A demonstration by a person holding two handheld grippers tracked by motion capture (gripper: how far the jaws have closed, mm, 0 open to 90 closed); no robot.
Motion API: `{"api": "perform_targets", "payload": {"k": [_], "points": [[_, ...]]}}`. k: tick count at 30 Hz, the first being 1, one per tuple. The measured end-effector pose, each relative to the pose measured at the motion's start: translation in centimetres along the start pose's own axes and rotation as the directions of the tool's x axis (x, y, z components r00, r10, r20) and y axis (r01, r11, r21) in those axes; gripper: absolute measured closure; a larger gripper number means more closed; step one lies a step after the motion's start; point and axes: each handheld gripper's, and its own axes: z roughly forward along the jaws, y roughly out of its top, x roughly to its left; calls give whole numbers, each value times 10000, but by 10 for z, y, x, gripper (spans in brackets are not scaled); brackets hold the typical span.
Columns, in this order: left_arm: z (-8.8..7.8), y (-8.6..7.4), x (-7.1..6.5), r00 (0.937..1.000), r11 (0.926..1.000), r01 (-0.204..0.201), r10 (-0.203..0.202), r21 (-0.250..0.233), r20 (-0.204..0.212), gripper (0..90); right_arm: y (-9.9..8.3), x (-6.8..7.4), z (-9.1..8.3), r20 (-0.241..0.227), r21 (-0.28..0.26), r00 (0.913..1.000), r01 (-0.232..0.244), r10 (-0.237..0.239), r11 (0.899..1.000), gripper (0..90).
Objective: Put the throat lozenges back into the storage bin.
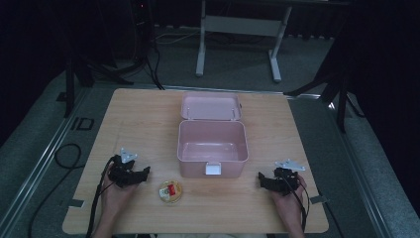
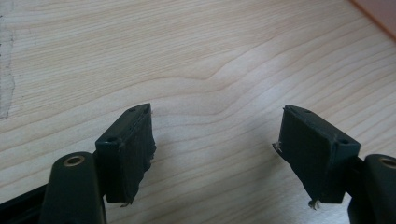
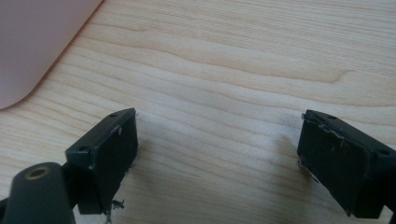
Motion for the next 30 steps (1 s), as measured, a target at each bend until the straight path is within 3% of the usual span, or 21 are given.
{"api": "perform_targets", "payload": {"k": [17,30], "points": [[-16,6,4,9985,9997,176,-167,-172,515,280,0,0,0,-7,2,10000,-3,3,10000,120],[-34,24,1,9960,9984,-570,566,33,688,280,0,0,0,-13,-2,10000,0,0,10000,120]]}}
